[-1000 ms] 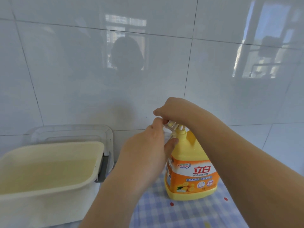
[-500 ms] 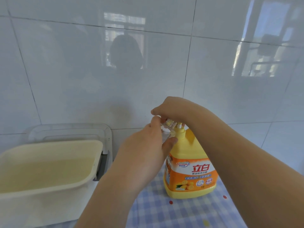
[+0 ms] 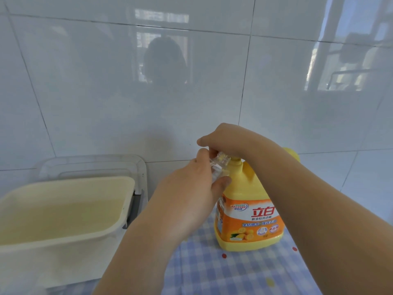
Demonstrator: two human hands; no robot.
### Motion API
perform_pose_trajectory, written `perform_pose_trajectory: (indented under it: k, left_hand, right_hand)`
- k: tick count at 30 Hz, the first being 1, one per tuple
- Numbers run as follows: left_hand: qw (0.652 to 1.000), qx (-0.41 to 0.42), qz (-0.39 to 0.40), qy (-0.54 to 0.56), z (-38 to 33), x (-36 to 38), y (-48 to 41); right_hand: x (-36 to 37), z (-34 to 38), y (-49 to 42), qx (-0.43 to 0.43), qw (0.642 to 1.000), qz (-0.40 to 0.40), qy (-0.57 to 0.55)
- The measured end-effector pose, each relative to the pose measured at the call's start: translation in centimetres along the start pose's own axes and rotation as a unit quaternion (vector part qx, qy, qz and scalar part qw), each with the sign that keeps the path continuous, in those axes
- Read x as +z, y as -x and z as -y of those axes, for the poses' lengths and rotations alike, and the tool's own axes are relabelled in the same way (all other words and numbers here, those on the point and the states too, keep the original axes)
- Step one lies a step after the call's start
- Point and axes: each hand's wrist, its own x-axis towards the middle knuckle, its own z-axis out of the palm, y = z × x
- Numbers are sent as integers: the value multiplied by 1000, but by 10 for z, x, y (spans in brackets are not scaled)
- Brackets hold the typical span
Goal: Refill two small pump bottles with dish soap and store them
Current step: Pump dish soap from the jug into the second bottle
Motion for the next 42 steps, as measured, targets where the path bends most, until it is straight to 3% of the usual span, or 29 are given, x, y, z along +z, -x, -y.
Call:
perform_pose_trajectory:
  k: [22,30,42]
  left_hand:
    - [999,-6,-7,52,-5,-5,1]
    - [998,6,-42,43,0,0,-1]
    - [999,9,-22,44,3,-4,0]
  right_hand:
    - [-12,7,-1,0,999,-31,14]
    - [-11,11,-1,21,999,-8,32]
    - [-8,14,2,31,997,-6,67]
